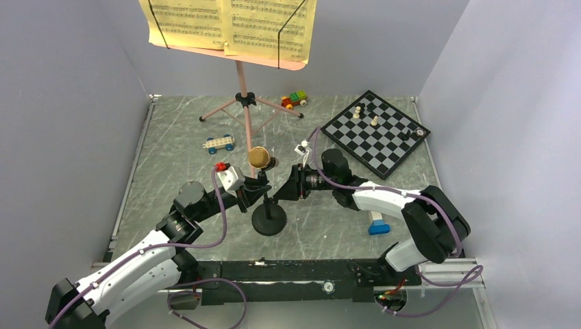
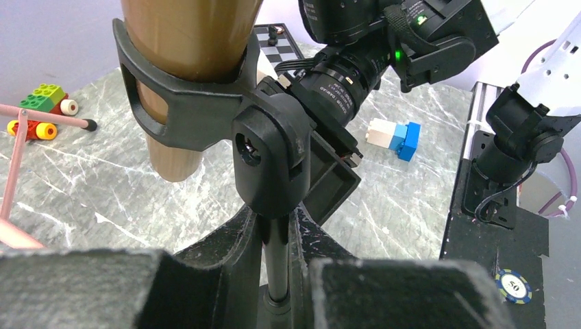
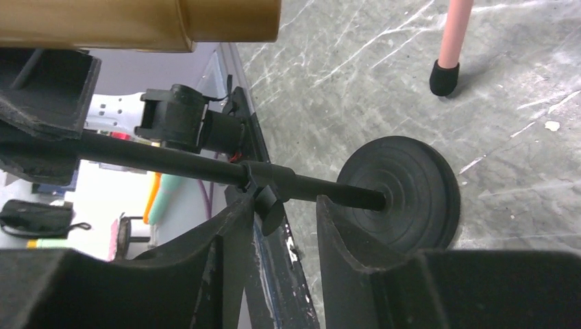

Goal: Pack up the instrument practice props

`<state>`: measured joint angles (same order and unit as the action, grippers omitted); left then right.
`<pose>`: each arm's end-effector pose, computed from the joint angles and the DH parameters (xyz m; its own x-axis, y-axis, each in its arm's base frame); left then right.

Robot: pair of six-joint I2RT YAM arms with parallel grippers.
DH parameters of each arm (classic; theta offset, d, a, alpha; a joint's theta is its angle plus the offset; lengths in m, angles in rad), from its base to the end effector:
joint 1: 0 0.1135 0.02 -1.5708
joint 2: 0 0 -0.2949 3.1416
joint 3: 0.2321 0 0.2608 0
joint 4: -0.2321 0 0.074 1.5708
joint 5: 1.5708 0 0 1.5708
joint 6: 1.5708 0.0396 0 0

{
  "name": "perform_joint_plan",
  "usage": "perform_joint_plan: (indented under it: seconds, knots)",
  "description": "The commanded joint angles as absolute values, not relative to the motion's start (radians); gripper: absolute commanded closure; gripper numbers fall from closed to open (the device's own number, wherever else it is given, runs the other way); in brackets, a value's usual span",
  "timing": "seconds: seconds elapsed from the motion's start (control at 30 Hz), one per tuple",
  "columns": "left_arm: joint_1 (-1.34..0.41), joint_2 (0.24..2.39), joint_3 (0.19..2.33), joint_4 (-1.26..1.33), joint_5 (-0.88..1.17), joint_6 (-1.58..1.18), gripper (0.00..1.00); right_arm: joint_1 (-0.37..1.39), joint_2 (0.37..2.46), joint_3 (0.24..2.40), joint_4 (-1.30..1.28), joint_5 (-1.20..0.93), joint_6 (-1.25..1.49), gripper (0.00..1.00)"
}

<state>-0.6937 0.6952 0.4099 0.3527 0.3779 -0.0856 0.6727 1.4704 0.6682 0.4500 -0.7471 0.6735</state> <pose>0.1172 -0.1164 0.2960 -0.0234 -0.0839 -0.9962 0.8785 0.4738 -0.0605 0.2231 0.2122 0.2306 -0.8072 -0.0580 -0.5875 -0.5790 0.2720 0.7687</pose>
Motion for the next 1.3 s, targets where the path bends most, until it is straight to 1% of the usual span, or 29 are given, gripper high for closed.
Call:
perform_joint_plan:
  seconds: [0.0, 0.07, 0.13, 0.2, 0.3, 0.4, 0.43, 0.57, 0.6, 0.67, 0.73, 0.8, 0.9, 1.1, 1.27]
  knots:
    - [-0.699, 0.673, 0.438, 0.381, 0.408, -0.055, 1.00, 0.649, 1.503, 0.700, 0.588, -0.803, 0.710, 0.62]
    - [-0.701, 0.673, 0.436, 0.381, 0.405, -0.057, 1.00, 0.649, 1.515, 0.702, 0.600, -0.816, 0.705, 0.68]
    - [-0.700, 0.674, 0.432, 0.387, 0.405, -0.058, 1.00, 0.649, 1.522, 0.701, 0.621, -0.835, 0.709, 0.71]
    - [-0.700, 0.679, 0.432, 0.390, 0.404, -0.060, 1.00, 0.649, 1.530, 0.696, 0.641, -0.854, 0.714, 0.71]
    - [-0.700, 0.682, 0.431, 0.388, 0.399, -0.061, 1.00, 0.649, 1.535, 0.688, 0.654, -0.873, 0.714, 0.68]
    - [-0.701, 0.683, 0.431, 0.391, 0.393, -0.065, 1.00, 0.650, 1.536, 0.689, 0.635, -0.876, 0.695, 0.69]
    - [-0.701, 0.684, 0.431, 0.390, 0.388, -0.069, 1.00, 0.650, 1.537, 0.694, 0.616, -0.876, 0.685, 0.72]
    - [-0.702, 0.692, 0.436, 0.388, 0.375, -0.093, 1.00, 0.657, 1.530, 0.701, 0.557, -0.861, 0.636, 0.98]
    - [-0.700, 0.693, 0.436, 0.389, 0.369, -0.102, 1.00, 0.661, 1.520, 0.703, 0.527, -0.846, 0.612, 1.00]
    - [-0.701, 0.694, 0.432, 0.392, 0.358, -0.118, 1.00, 0.680, 1.495, 0.713, 0.452, -0.793, 0.543, 1.00]
    - [-0.702, 0.699, 0.427, 0.396, 0.351, -0.131, 1.00, 0.718, 1.452, 0.715, 0.367, -0.687, 0.452, 1.00]
    - [-0.702, 0.706, 0.423, 0.393, 0.342, -0.143, 1.00, 0.781, 1.393, 0.702, 0.314, -0.540, 0.349, 1.00]
    - [-0.702, 0.722, 0.423, 0.383, 0.329, -0.154, 1.00, 0.906, 1.317, 0.648, 0.319, -0.321, 0.199, 1.00]
    - [-0.703, 0.739, 0.426, 0.387, 0.336, -0.165, 1.00, 1.024, 1.251, 0.578, 0.350, -0.080, 0.104, 1.00]
    - [-0.702, 0.726, 0.413, 0.383, 0.332, -0.167, 1.00, 1.052, 1.189, 0.551, 0.325, 0.028, 0.091, 1.00]
